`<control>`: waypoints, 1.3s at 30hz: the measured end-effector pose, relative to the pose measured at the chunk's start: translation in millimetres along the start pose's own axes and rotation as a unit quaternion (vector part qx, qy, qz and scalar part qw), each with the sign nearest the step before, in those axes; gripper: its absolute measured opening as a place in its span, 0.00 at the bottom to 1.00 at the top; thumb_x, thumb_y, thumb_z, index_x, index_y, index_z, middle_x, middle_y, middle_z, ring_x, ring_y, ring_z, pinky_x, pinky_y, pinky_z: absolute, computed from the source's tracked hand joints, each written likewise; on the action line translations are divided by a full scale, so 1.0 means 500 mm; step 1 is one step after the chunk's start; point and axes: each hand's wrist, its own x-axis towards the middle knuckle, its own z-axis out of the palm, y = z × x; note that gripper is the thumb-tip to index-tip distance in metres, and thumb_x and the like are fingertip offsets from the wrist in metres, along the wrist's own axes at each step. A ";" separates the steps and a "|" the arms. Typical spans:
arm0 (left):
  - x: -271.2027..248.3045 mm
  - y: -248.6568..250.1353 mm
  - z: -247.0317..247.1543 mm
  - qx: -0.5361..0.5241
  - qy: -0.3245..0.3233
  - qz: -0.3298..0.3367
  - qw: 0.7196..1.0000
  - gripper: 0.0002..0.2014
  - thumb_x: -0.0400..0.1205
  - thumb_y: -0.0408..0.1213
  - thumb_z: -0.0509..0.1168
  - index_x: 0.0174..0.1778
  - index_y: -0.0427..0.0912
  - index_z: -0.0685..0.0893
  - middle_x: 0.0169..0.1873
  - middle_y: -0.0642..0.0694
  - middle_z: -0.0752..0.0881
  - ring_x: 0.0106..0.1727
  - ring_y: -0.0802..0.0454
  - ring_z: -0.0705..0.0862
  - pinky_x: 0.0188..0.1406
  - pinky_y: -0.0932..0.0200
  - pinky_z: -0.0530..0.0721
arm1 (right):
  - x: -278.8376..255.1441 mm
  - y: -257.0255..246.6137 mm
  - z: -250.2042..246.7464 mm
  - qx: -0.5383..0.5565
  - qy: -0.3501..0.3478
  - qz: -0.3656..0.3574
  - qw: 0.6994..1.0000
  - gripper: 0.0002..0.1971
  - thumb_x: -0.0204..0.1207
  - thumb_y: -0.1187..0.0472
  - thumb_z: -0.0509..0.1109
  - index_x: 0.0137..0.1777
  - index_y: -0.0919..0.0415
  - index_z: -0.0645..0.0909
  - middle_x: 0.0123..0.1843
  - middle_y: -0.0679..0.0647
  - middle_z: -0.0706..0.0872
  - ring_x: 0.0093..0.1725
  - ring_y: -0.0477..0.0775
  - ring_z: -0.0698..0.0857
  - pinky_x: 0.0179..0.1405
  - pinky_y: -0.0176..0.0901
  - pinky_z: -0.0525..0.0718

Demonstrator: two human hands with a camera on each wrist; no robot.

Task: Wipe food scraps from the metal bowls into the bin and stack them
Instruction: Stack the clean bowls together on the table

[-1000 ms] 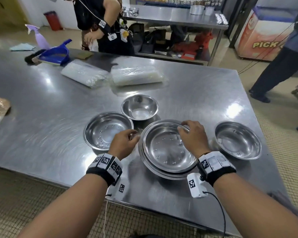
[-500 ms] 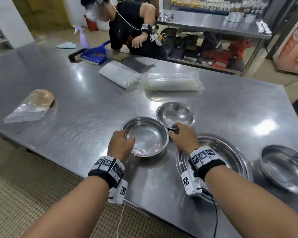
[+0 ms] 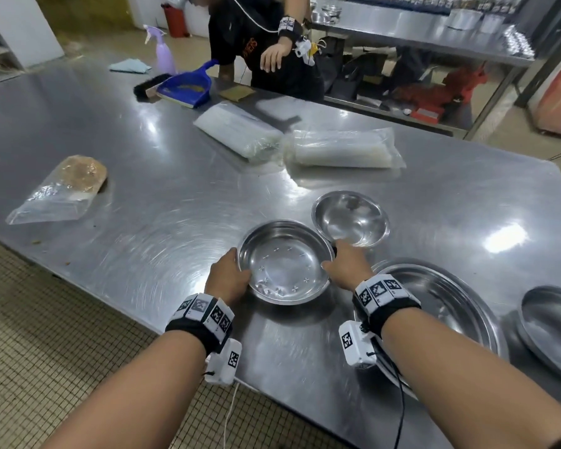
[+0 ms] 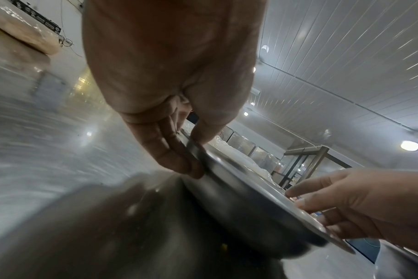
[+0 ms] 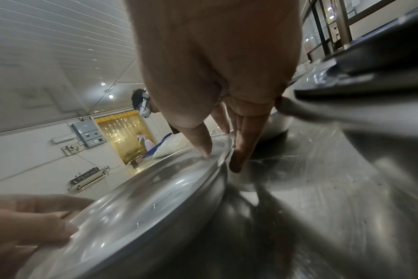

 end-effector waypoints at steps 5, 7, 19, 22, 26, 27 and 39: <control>0.006 -0.006 -0.009 -0.036 0.001 -0.011 0.999 0.18 0.84 0.31 0.65 0.70 0.44 0.83 0.44 0.46 0.88 0.52 0.40 0.88 0.55 0.50 0.85 | 0.011 -0.003 0.013 0.000 -0.010 0.009 1.000 0.21 0.78 0.59 0.70 0.70 0.61 0.76 0.59 0.59 0.87 0.57 0.63 0.85 0.57 0.50 0.81; 0.007 -0.010 -0.012 -0.037 0.004 -0.017 0.999 0.19 0.85 0.32 0.65 0.73 0.44 0.82 0.45 0.45 0.89 0.52 0.40 0.89 0.58 0.46 0.87 | 0.013 -0.008 0.015 -0.014 -0.014 0.008 1.000 0.14 0.78 0.63 0.68 0.62 0.61 0.77 0.53 0.57 0.84 0.54 0.61 0.84 0.52 0.49 0.79; -0.021 0.016 -0.045 -0.076 0.088 0.001 0.993 0.27 0.85 0.28 0.63 0.82 0.42 0.77 0.38 0.43 0.90 0.38 0.42 0.91 0.34 0.53 0.90 | 0.002 -0.024 -0.028 0.020 0.039 -0.051 0.998 0.12 0.77 0.70 0.62 0.57 0.62 0.83 0.49 0.54 0.85 0.51 0.60 0.84 0.46 0.44 0.76; -0.030 0.066 -0.047 -0.074 0.110 0.040 0.990 0.24 0.85 0.28 0.64 0.79 0.39 0.80 0.37 0.47 0.88 0.37 0.50 0.89 0.24 0.67 0.81 | -0.014 -0.012 -0.075 0.030 0.060 -0.057 0.996 0.13 0.81 0.68 0.63 0.61 0.61 0.83 0.51 0.54 0.84 0.54 0.59 0.82 0.46 0.41 0.73; -0.061 0.147 -0.018 -0.084 0.110 0.084 0.987 0.20 0.84 0.28 0.64 0.72 0.40 0.84 0.37 0.43 0.90 0.33 0.50 0.88 0.19 0.72 0.78 | -0.045 0.045 -0.146 0.048 0.094 -0.053 0.993 0.16 0.80 0.67 0.64 0.65 0.58 0.83 0.54 0.56 0.87 0.51 0.59 0.84 0.49 0.43 0.76; -0.071 0.167 -0.007 -0.087 0.107 0.093 0.986 0.19 0.84 0.28 0.64 0.72 0.40 0.85 0.38 0.42 0.91 0.34 0.48 0.89 0.19 0.72 0.79 | -0.056 0.065 -0.164 0.051 0.102 -0.051 0.992 0.16 0.79 0.67 0.64 0.64 0.59 0.84 0.55 0.58 0.88 0.51 0.61 0.85 0.49 0.43 0.77; -0.190 0.313 0.218 -0.023 0.035 0.178 0.983 0.12 0.85 0.37 0.68 0.62 0.47 0.91 0.29 0.51 0.88 0.37 0.45 0.89 0.38 0.56 0.83 | -0.248 0.361 -0.294 0.066 0.162 0.015 0.984 0.12 0.79 0.64 0.66 0.59 0.62 0.86 0.50 0.53 0.86 0.55 0.60 0.85 0.61 0.52 0.84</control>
